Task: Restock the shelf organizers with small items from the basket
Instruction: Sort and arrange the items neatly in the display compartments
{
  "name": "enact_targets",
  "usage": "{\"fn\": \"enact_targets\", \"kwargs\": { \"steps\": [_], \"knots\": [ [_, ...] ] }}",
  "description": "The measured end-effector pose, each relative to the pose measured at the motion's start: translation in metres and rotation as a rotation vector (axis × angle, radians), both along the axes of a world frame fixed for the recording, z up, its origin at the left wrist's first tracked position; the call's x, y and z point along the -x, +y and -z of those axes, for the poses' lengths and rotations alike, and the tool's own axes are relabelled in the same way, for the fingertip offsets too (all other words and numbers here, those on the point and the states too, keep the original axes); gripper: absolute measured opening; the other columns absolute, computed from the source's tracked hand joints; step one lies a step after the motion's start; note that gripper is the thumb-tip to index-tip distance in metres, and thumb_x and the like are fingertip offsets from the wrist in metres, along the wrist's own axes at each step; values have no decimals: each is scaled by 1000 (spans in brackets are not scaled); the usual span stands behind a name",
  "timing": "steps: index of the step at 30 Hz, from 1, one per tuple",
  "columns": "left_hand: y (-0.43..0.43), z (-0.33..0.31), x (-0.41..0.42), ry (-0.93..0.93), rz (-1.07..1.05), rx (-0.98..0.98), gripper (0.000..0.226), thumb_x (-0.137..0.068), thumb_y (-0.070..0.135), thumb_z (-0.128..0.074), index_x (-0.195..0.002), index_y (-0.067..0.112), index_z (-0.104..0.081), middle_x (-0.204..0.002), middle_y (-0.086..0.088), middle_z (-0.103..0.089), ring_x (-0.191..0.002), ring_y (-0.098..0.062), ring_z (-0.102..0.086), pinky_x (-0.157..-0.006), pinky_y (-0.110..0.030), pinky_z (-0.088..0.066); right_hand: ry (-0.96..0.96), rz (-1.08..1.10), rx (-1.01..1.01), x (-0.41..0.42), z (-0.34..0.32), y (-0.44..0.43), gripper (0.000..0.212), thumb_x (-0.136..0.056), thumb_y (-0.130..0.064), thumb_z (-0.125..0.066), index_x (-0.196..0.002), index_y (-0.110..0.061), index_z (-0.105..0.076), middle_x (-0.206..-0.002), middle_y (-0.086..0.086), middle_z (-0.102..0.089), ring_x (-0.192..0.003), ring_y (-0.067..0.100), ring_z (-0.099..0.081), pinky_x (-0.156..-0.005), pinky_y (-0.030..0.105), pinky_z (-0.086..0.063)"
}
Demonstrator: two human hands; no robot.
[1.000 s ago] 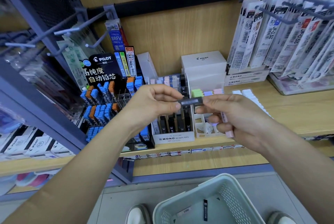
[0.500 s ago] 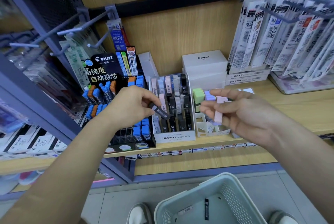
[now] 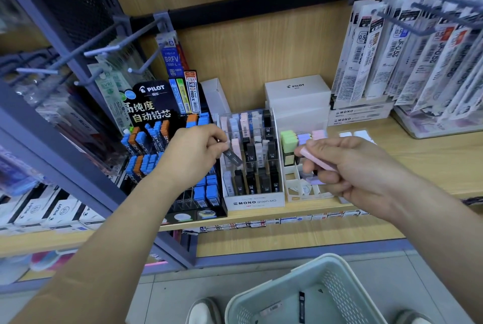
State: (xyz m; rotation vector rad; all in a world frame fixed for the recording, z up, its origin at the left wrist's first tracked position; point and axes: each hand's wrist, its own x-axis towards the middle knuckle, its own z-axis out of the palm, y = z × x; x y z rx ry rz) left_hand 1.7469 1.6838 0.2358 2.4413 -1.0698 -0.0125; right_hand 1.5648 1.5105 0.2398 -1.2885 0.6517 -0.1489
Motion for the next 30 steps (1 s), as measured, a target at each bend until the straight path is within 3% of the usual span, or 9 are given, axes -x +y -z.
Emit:
{"fn": "enact_targets", "kwargs": {
  "steps": [8, 20, 25, 30],
  "knots": [
    [-13, 9, 1, -21, -6, 53, 14, -91, 26, -62, -102, 19, -68, -82, 9, -60, -76, -6, -56, -80, -29, -53, 1, 45, -22, -1, 4, -3, 20, -96, -11, -56, -106, 3, -67, -73, 7, -56, -43, 7, -38, -34, 15, -26],
    [-28, 13, 4, -192, 116, -33, 19, -95, 23, -56, -106, 14, -69, -96, -3, -67, -92, -20, -58, -82, -34, -48, -11, 30, -10, 2, 6, -6, 16, -95, -11, -58, -99, -2, -71, -87, 10, -56, -48, 8, -43, -37, 15, -31],
    [-29, 11, 2, -207, 117, -69, 19, -96, 22, -55, -107, 14, -68, -97, -4, -65, -93, -21, -57, -82, -34, -48, -24, 28, -1, 3, 4, -6, 16, -95, -10, -58, -91, -4, -73, -80, 8, -57, -49, 9, -44, -38, 16, -33],
    [-30, 14, 4, -191, 89, -115, 21, -96, 26, -55, -108, 15, -68, -97, -3, -68, -93, -22, -60, -84, -38, -50, -29, 17, 12, 6, 1, -3, 18, -94, -10, -59, -86, -7, -74, -57, 1, -55, -47, 7, -46, -40, 15, -36]
  ]
}}
